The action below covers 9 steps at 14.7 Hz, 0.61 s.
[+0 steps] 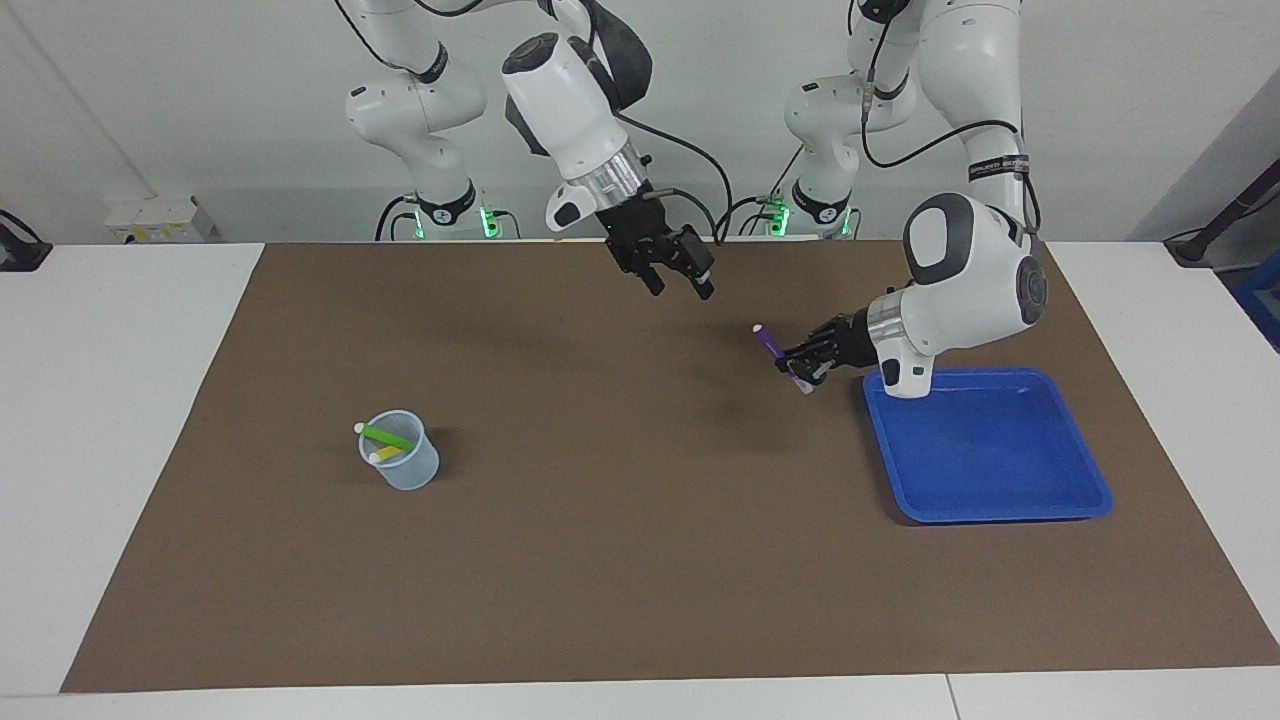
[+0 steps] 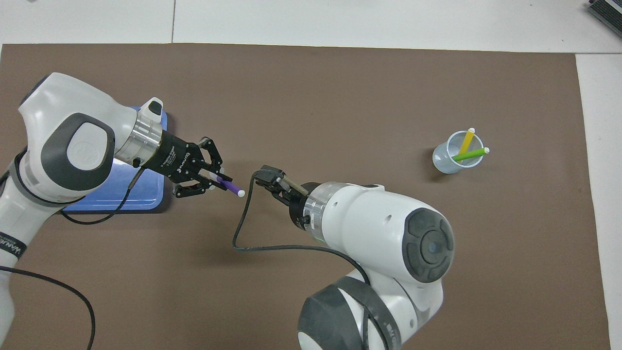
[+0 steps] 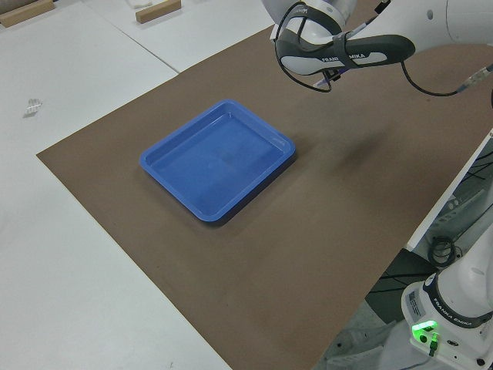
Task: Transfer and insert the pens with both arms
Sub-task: 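Lift the purple pen toward the right gripper with the left gripper, then grasp the purple pen with the right gripper from the left gripper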
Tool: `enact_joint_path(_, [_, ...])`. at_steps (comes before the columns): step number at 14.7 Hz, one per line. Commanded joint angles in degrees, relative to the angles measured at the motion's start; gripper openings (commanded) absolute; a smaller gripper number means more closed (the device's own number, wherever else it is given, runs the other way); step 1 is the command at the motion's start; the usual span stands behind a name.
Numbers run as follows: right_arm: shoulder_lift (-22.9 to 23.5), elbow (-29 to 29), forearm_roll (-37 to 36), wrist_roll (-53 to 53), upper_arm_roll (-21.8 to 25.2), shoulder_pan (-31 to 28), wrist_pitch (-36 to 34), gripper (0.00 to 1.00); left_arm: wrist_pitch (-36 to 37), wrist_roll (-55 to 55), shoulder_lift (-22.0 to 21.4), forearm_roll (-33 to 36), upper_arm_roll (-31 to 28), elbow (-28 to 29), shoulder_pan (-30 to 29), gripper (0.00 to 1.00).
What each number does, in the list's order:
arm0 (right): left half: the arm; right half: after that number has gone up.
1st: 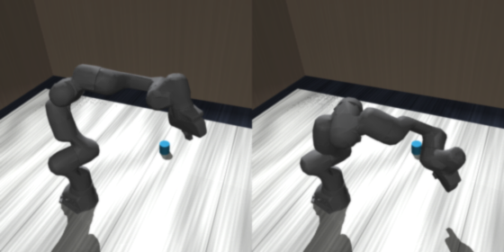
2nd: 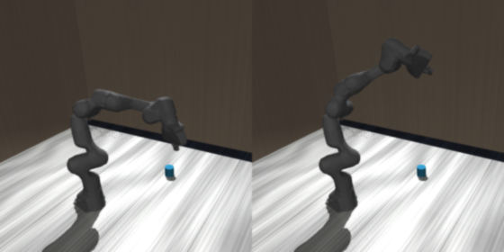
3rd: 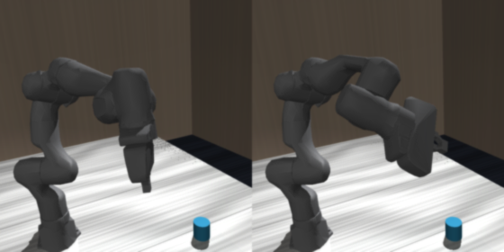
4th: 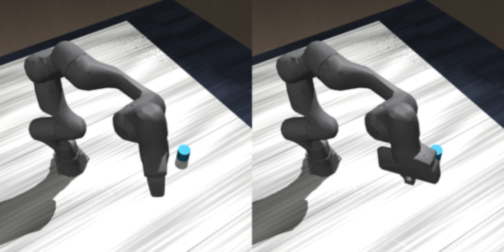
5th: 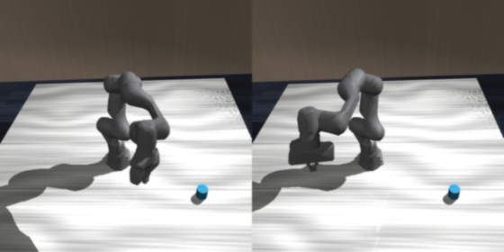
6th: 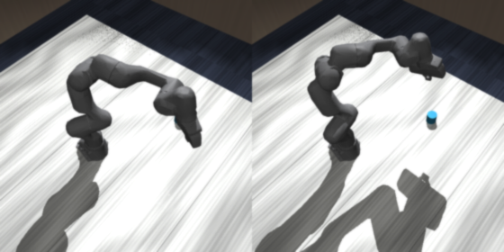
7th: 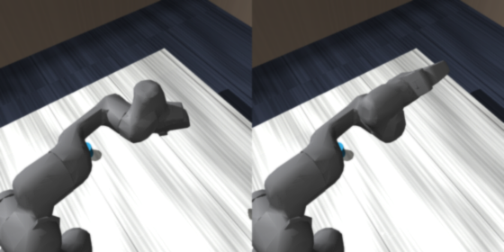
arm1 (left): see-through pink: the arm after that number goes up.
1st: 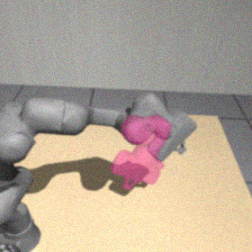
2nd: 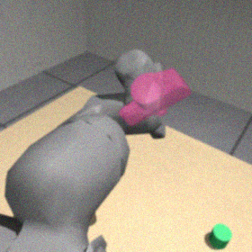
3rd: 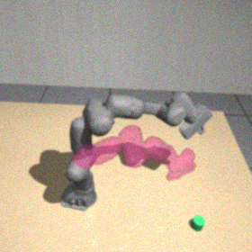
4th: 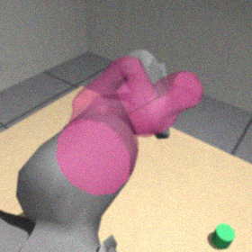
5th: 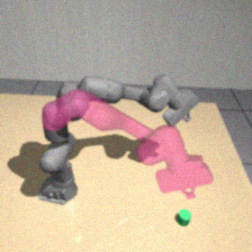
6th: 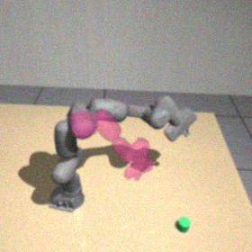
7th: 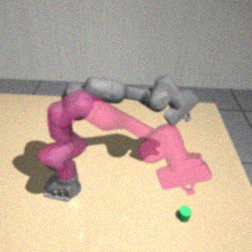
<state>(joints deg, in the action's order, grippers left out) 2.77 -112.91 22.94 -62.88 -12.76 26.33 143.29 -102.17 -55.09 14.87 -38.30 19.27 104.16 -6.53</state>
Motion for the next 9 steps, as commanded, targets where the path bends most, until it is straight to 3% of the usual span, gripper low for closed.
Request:
enact_joint_path(1, [-0.2,-1.8,-2.5,-1.3,-0.2,0.5,1.6,1.0,0.5,-3.9,-1.8,-4.6,-0.5,1.0,1.0,0.0])
enact_joint_path(3, [0.3,-1.8,-3.3,-1.2,-0.2,0.6,1.7,1.0,0.6,-4.2,-1.8,-5.1,-0.4,1.1,0.9,0.0])
enact_joint_path(5, [0.5,-1.7,-3.5,0.2,-0.2,0.7,1.7,0.92,-0.1,-7.8,-1.8,-7.9,0.0,1.1,1.3,0.0])
enact_joint_path(9, [1.1,-0.9,-3.6,2.1,-0.1,0.5,1.9,0.87,-0.1,-9.3,-1.8,-9.3,1.0,1.0,1.5,0.0])
